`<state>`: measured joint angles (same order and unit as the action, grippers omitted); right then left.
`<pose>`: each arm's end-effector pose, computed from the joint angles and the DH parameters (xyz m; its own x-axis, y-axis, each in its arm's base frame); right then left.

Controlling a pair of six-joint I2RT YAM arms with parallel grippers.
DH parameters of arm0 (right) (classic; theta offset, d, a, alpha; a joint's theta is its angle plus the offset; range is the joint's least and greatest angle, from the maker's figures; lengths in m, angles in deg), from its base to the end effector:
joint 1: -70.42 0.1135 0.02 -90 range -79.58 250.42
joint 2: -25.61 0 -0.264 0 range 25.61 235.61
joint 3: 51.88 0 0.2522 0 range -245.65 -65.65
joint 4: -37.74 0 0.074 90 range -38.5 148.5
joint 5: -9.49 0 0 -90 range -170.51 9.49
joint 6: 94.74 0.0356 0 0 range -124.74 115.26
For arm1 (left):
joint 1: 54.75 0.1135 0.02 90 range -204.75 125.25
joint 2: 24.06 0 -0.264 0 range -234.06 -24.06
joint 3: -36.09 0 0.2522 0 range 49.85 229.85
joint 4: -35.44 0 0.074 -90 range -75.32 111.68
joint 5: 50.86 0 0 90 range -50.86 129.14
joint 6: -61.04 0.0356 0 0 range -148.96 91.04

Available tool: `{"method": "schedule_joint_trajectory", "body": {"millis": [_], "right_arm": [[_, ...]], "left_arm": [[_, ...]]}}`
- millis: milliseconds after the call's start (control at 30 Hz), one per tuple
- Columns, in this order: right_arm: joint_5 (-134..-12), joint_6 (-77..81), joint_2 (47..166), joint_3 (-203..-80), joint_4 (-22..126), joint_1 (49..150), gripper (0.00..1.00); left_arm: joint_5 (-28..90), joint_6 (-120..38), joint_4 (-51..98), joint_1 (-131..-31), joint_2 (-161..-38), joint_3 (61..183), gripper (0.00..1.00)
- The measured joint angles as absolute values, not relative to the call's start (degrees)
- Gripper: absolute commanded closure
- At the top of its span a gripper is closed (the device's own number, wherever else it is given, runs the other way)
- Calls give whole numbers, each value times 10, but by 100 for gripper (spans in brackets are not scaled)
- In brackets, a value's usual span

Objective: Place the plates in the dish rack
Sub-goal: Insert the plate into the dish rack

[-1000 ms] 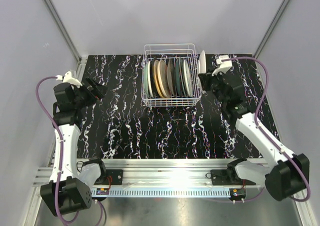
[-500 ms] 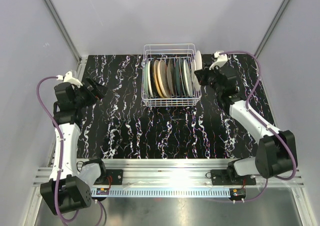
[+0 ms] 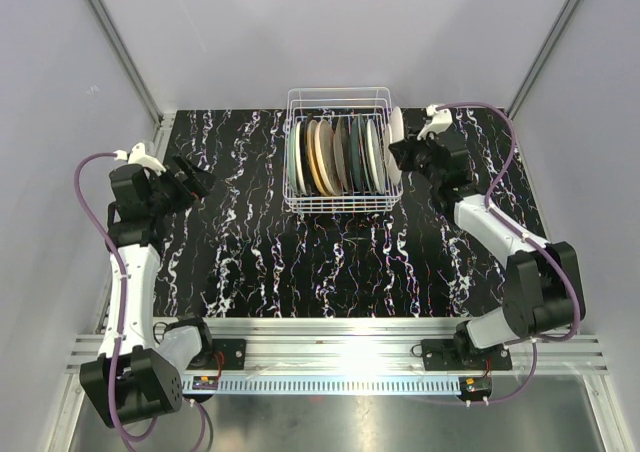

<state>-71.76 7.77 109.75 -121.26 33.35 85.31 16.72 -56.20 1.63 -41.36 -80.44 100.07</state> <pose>0.3314 0.0937 0.2922 -0.2562 0.1534 -0.9544 -0.3514 0.9050 0.2398 0.2169 0.0377 0.3195 -0.4364 -0.5388 -0.7206 -0.0910 0.8232 -0.5604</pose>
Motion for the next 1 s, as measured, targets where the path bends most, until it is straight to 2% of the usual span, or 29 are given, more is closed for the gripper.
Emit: {"method": "schedule_joint_trajectory", "body": {"millis": [1000], "right_arm": [[-664, 104, 1177, -1218, 239, 820, 100]], "left_arm": [[166, -562, 8, -411, -820, 1001, 1]]}}
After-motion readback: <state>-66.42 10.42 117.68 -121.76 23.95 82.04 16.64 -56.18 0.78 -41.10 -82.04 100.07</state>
